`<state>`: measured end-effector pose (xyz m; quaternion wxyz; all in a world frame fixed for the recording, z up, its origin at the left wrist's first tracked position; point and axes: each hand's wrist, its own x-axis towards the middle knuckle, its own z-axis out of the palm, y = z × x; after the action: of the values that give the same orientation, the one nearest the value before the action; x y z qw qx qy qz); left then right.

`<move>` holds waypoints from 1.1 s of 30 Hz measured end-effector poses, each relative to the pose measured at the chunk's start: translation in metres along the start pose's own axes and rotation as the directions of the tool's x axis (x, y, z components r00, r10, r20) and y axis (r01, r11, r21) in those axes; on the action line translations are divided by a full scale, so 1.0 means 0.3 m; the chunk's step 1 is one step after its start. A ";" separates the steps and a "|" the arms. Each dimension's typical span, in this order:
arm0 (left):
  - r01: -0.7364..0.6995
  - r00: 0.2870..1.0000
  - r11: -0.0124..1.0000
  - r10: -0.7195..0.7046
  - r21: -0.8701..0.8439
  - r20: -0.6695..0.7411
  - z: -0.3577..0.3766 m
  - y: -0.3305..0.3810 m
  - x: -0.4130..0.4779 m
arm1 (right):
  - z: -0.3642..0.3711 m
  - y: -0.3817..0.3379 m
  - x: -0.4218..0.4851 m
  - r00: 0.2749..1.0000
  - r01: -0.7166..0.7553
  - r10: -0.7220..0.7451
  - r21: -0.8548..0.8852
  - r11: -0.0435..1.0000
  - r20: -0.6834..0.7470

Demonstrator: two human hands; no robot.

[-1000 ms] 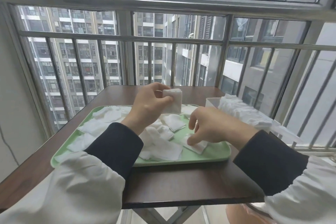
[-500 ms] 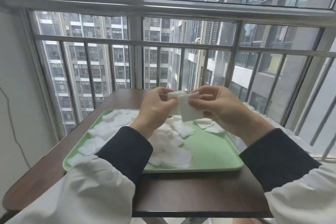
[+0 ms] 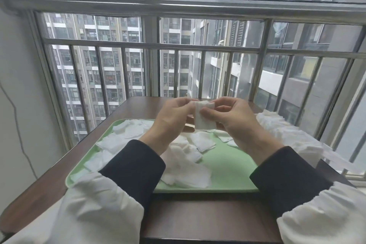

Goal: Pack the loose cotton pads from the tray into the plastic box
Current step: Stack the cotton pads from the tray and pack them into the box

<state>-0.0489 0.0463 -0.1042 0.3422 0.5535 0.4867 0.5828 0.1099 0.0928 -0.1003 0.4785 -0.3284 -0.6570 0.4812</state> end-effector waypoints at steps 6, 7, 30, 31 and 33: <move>-0.050 0.999 0.996 0.050 0.073 -0.005 -0.003 -0.012 -0.007 | 0.014 0.006 0.005 0.990 -0.004 -0.016 -0.143 0.990 -0.139; -0.048 0.998 0.996 0.051 0.070 -0.042 -0.007 -0.016 -0.003 | 0.011 0.008 0.010 0.988 -0.039 0.013 -0.170 0.985 -0.152; 0.003 0.928 0.998 0.018 0.057 -0.371 -0.040 -0.022 0.021 | -0.020 0.057 0.035 0.986 -0.049 0.138 -0.615 0.787 0.098; 0.002 0.921 0.998 0.023 0.065 -0.388 -0.041 -0.021 0.022 | -0.020 0.048 0.031 0.991 -0.029 0.101 -0.578 0.815 0.092; 0.008 0.904 0.997 0.027 0.080 -0.427 -0.046 -0.018 0.024 | -0.016 0.026 0.025 0.997 0.001 0.033 -0.429 0.903 0.071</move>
<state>-0.0642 0.0519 -0.1060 0.2019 0.4278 0.5701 0.6718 0.1117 0.1036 -0.1049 0.3652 -0.4121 -0.7619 0.3412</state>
